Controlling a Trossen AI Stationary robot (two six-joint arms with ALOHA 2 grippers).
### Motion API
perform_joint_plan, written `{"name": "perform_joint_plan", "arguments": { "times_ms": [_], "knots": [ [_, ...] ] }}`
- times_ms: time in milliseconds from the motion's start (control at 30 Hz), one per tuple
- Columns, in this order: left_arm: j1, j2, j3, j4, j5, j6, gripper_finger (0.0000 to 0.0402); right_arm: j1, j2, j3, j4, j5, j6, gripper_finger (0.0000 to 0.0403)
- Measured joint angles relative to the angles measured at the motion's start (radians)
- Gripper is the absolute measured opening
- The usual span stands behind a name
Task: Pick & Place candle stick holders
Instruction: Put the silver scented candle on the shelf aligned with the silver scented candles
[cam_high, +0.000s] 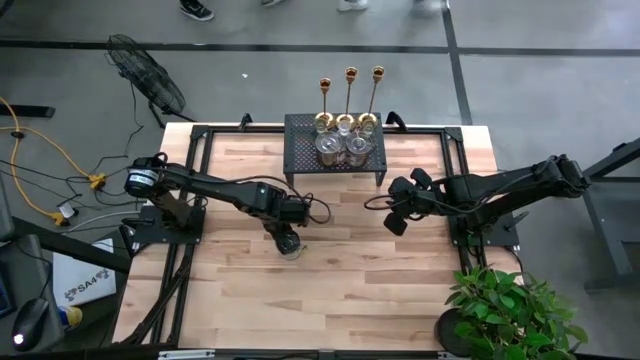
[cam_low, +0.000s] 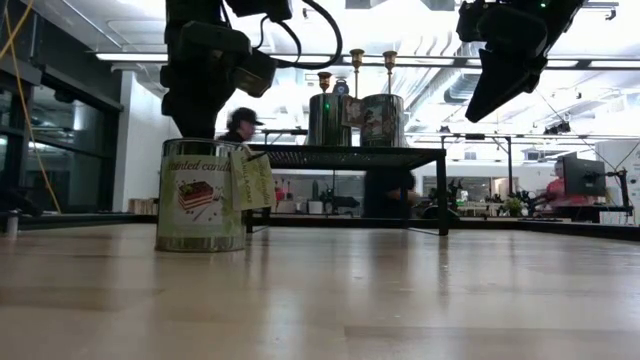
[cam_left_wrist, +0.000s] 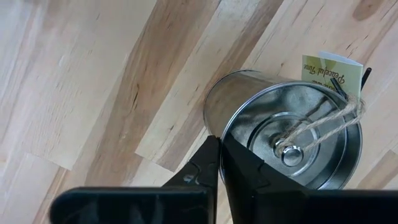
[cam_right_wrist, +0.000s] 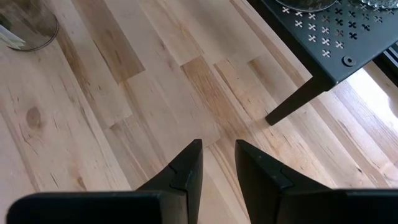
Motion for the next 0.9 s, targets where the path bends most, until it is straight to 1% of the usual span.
{"name": "perform_joint_plan", "arguments": {
  "times_ms": [67,633,900],
  "knots": [
    [0.0,0.0,0.0,-0.001,-0.001,0.0,0.0005,0.0,0.0,0.0,0.0,0.0,0.0,0.0087],
    [0.0,0.0,0.0,0.004,0.0,-0.011,0.0001,0.0,0.0,0.0,-0.001,0.0,0.0,0.0087],
    [-0.002,-0.03,-0.004,0.013,0.009,-0.034,0.0,0.0,0.0,0.0,-0.002,-0.001,0.0,0.0087]
  ]
}}
